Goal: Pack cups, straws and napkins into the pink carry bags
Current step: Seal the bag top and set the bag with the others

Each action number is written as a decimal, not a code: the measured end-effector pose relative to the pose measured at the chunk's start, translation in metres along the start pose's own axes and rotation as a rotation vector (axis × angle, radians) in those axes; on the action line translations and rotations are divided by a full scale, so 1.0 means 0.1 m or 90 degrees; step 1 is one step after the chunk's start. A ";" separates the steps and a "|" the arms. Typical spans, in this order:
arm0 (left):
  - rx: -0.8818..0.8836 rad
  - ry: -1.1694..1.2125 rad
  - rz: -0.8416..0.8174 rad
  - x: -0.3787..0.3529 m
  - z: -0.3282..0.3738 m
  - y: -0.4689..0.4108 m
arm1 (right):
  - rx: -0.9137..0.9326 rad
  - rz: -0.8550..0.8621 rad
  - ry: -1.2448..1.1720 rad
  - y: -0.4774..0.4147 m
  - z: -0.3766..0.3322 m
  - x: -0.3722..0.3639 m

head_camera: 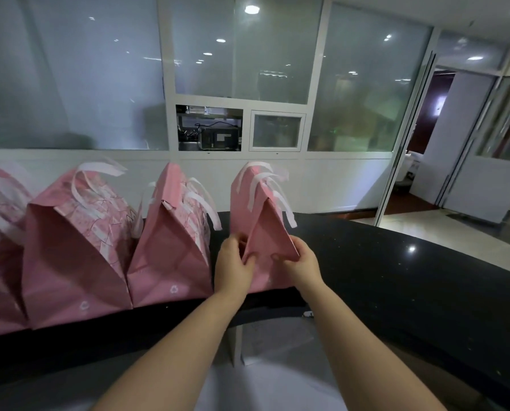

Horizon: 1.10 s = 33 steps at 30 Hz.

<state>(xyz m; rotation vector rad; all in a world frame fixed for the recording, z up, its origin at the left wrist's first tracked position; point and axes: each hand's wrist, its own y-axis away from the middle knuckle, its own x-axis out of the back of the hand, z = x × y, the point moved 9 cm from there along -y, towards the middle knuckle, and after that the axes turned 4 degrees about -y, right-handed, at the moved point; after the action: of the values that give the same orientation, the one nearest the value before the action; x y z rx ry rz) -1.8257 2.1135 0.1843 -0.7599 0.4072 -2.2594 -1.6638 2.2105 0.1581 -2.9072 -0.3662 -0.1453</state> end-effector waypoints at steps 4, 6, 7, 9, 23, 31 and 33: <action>-0.016 -0.071 -0.031 -0.07 -0.17 0.28 | 0.001 0.003 0.045 0.10 0.17 0.14; 0.002 -0.068 -0.034 -0.05 -0.23 0.33 | -0.009 0.031 0.079 0.14 0.25 0.20; 0.010 -0.072 -0.032 -0.04 -0.23 0.32 | -0.011 0.048 0.089 0.14 0.27 0.21; 0.006 -0.090 -0.019 0.02 -0.18 0.33 | -0.005 0.076 0.084 0.14 0.26 0.18; 0.141 -0.027 0.175 0.74 -0.67 0.51 | 0.042 0.056 0.074 0.31 0.15 -0.34; 0.157 -0.072 0.138 0.73 -0.77 0.23 | 0.008 0.012 0.070 0.11 0.15 -0.54; 0.150 -0.074 0.133 0.73 -0.76 0.23 | 0.003 0.020 0.064 0.12 0.14 -0.53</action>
<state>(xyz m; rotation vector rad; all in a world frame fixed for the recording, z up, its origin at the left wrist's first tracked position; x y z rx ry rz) -1.9032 2.0500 0.1436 -0.6881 0.1535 -2.0127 -1.7104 2.1899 0.1354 -2.8857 -0.3031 -0.2834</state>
